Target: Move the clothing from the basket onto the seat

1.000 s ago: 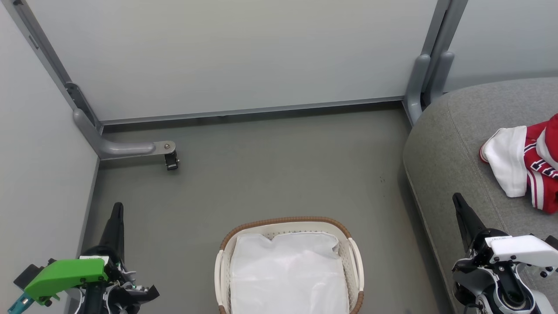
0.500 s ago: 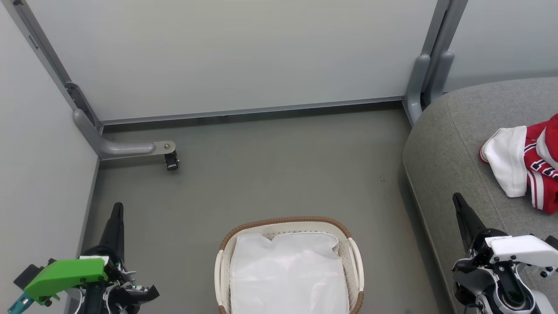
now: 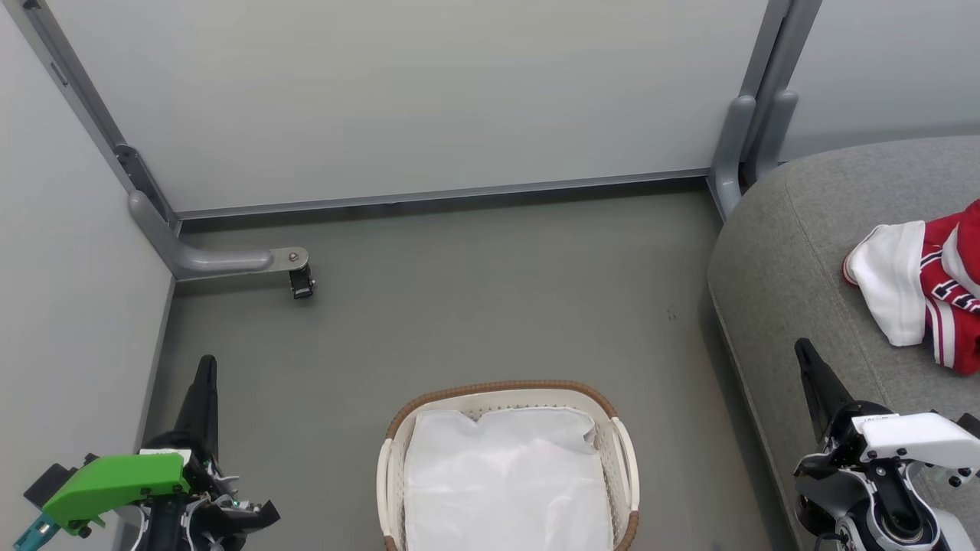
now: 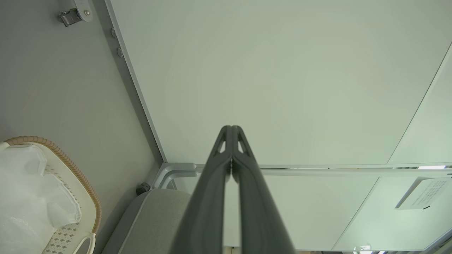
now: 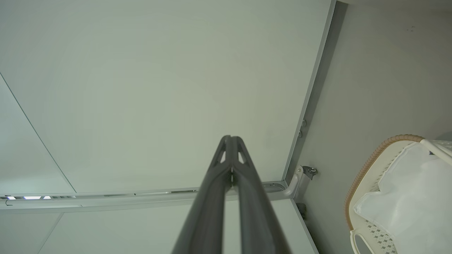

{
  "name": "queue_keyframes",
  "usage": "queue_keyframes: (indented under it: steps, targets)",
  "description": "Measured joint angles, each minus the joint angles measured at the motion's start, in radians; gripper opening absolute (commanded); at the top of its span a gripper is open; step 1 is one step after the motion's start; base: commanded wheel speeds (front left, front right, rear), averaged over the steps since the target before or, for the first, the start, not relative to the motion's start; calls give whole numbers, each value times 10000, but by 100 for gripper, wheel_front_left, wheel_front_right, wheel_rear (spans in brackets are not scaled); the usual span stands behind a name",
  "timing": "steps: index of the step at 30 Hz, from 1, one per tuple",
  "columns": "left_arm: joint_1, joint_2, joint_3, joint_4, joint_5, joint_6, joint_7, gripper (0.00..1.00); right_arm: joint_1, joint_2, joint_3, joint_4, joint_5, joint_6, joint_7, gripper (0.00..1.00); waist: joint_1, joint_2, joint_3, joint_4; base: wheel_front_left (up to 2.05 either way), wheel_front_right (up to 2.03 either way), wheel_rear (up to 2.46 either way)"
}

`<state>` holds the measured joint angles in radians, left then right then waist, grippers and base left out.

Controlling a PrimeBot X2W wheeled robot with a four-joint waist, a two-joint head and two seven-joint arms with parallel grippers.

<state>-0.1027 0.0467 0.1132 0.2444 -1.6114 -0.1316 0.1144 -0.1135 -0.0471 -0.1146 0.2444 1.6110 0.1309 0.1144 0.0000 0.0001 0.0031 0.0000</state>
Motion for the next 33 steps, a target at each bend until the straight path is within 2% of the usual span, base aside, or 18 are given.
queue_keyframes:
  steps: [33]
  targets:
    - [0,0,0,0,0,0,0,0,1,0,0,0,0,0,0,0,0,0,0,0,0,0,0]
